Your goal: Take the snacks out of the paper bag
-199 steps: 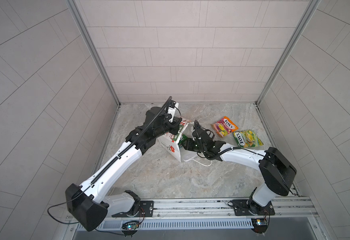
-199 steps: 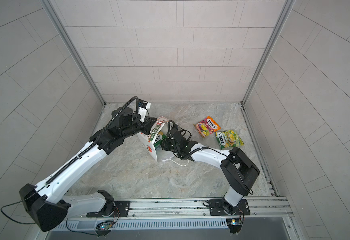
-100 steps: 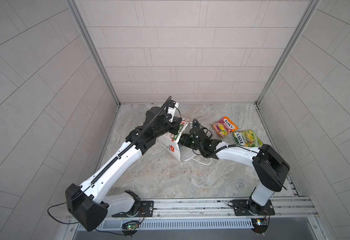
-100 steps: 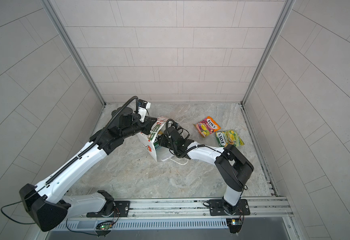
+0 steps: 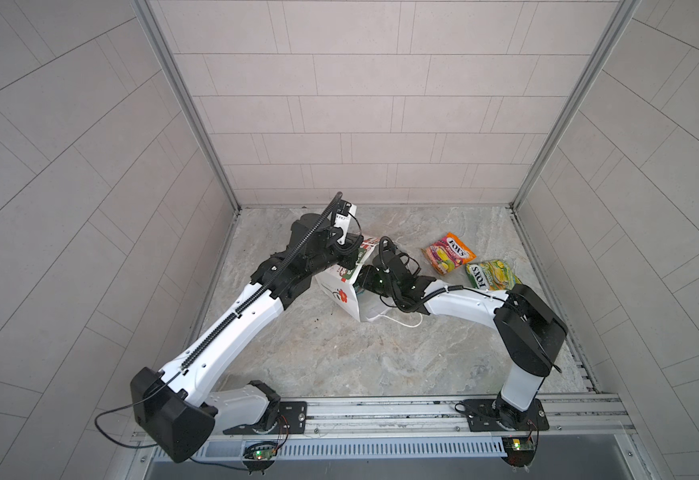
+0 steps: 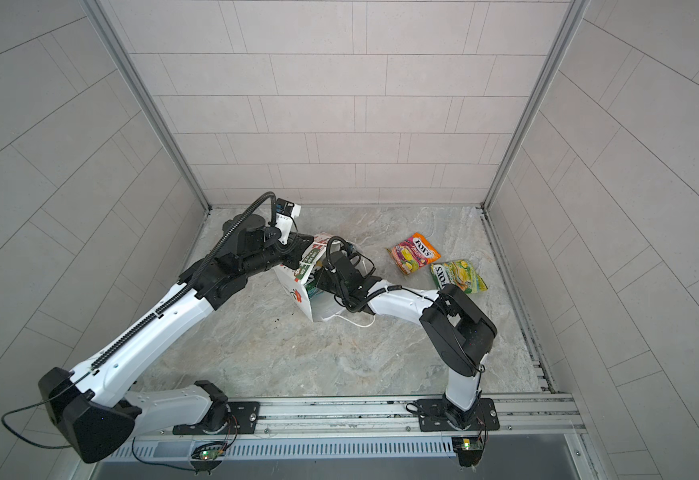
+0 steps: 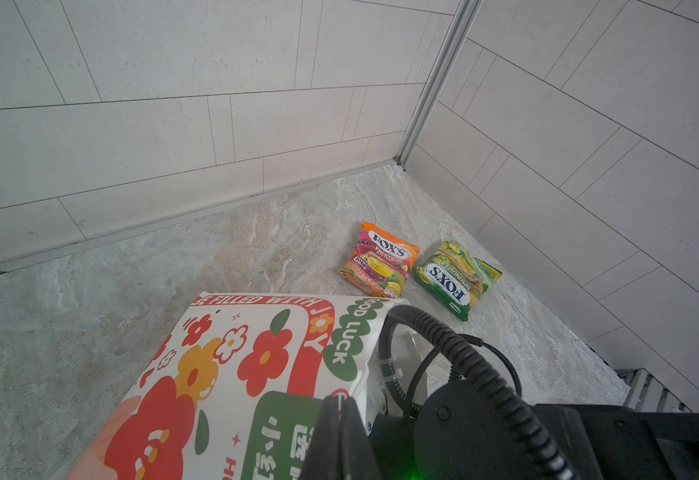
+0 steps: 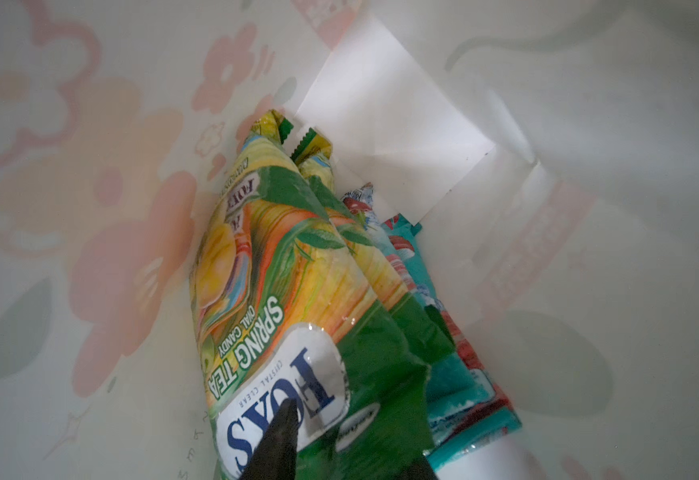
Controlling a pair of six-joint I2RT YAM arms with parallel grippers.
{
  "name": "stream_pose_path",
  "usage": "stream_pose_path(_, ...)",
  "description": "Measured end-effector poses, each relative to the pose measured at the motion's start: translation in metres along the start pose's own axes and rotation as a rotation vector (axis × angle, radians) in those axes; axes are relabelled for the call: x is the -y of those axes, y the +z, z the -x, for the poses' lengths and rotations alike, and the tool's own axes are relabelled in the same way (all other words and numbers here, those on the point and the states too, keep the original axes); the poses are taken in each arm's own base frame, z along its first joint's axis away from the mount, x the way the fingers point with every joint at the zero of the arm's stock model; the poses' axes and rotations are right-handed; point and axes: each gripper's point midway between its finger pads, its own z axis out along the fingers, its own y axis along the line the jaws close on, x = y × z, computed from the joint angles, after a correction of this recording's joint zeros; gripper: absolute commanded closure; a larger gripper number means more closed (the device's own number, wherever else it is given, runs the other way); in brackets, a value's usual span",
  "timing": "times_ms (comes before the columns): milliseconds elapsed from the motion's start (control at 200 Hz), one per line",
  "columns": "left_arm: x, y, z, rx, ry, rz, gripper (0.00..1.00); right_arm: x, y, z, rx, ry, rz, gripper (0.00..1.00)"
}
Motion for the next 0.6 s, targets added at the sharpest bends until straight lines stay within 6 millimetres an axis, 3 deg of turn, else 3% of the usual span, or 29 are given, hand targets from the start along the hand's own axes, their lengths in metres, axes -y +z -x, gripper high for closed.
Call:
stream_pose_path(130, 0.0, 0.0, 0.0, 0.0, 0.0, 0.0, 1.0, -0.001, 0.006, 0.001, 0.001, 0.007, -0.006, 0.74)
stream_pose_path(300, 0.0, 0.0, 0.0, 0.001, 0.0, 0.001, 1.0, -0.004, 0.011, 0.002, 0.001, 0.014, -0.007, 1.0)
stream_pose_path(600, -0.005, 0.0, 0.001, 0.005, 0.0, 0.028, 1.0, -0.008, 0.01, 0.003, 0.006, -0.031, 0.013, 1.0)
